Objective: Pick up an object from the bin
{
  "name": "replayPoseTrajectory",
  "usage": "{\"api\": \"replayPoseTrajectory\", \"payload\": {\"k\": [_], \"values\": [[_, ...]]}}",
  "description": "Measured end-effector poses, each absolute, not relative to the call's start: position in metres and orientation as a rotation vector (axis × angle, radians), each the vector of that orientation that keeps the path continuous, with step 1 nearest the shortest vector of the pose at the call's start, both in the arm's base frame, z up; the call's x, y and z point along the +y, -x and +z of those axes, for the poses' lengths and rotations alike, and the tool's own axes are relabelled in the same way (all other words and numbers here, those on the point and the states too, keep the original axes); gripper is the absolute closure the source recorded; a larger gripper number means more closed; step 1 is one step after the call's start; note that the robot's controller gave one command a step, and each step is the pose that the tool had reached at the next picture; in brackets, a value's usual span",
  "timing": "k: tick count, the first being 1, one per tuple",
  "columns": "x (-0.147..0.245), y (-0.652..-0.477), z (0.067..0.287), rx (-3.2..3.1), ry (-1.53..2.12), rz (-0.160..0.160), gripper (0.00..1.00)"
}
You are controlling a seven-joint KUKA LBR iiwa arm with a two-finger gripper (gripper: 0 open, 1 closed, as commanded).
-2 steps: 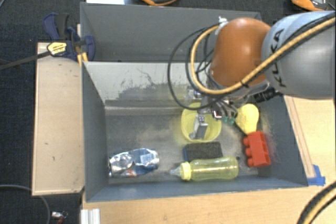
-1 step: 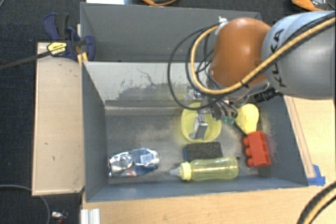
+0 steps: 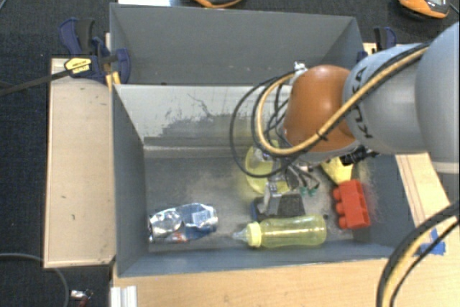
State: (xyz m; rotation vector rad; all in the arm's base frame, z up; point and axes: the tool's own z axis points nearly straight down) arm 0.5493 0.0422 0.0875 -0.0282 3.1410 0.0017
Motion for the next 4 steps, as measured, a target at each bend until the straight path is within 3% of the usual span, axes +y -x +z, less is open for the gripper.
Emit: {"api": "replayPoseTrajectory", "payload": {"k": [1, 3, 4], "values": [[0.083, -0.590, 0.086, 3.130, 0.097, 0.005, 1.00], [0.072, -0.587, 0.081, 3.137, 0.093, 0.007, 1.00], [0.062, -0.563, 0.079, 3.049, 0.578, 0.013, 1.00]]}}
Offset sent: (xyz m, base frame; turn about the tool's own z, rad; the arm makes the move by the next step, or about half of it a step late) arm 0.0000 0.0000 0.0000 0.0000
